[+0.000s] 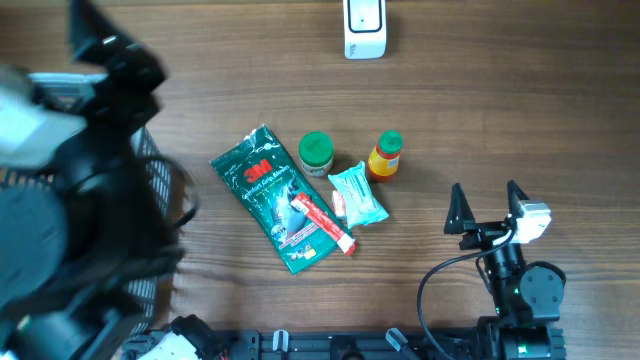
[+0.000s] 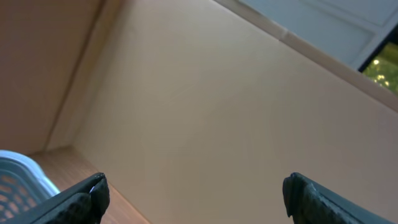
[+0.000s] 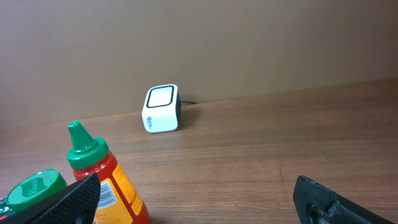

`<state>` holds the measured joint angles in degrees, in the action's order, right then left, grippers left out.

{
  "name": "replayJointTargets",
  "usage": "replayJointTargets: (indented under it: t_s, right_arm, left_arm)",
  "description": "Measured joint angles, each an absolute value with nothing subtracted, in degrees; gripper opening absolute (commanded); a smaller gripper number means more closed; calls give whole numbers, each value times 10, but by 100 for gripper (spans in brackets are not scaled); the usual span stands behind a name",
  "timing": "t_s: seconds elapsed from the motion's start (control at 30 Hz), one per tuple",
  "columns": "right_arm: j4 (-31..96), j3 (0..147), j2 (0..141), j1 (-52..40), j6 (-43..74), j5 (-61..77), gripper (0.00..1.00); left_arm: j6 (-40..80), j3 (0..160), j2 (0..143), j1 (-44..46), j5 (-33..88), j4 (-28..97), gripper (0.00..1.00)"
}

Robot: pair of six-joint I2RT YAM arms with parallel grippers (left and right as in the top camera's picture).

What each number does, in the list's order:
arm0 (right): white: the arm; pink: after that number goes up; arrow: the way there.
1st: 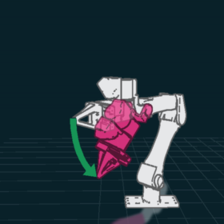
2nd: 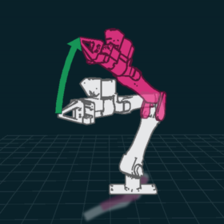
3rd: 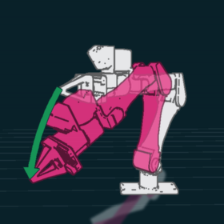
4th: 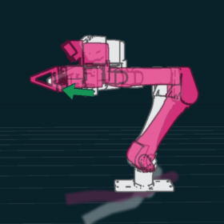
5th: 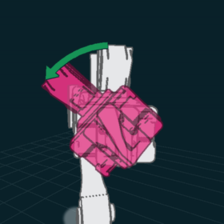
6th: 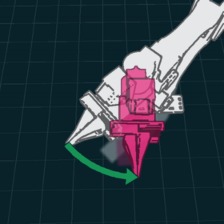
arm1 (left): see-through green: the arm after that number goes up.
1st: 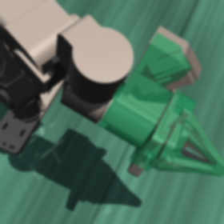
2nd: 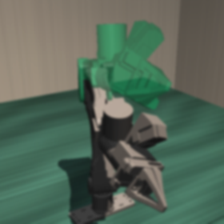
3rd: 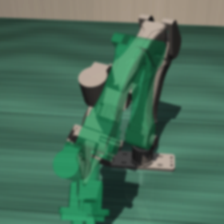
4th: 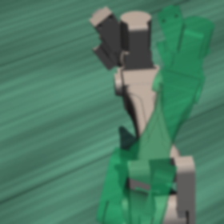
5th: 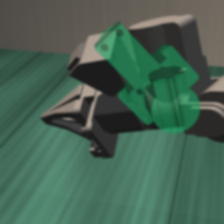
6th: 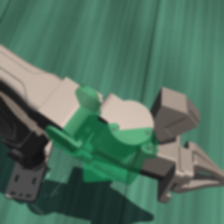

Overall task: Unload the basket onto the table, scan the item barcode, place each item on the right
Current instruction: 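Open the left gripper and withdraw it toward the basket, then raise the right gripper and swing it left toward the yellow bottle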

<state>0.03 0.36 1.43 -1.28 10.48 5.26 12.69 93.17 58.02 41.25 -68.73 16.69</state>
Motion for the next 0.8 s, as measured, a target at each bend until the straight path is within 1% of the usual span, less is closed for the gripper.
replayJointTargets:
  t_s: [0.33,0.6,0.8]
  right_arm:
    - [1,4,14,-13,105,53,100]
    - [0,4,14,-13,105,53,100]
    - [0,4,14,-13,105,53,100]
  left_arm:
    - [149,874,346,335,-679,171,89]
    - [181,825,299,267,-648,189,88]
    - [238,812,260,193,-581,242,90]
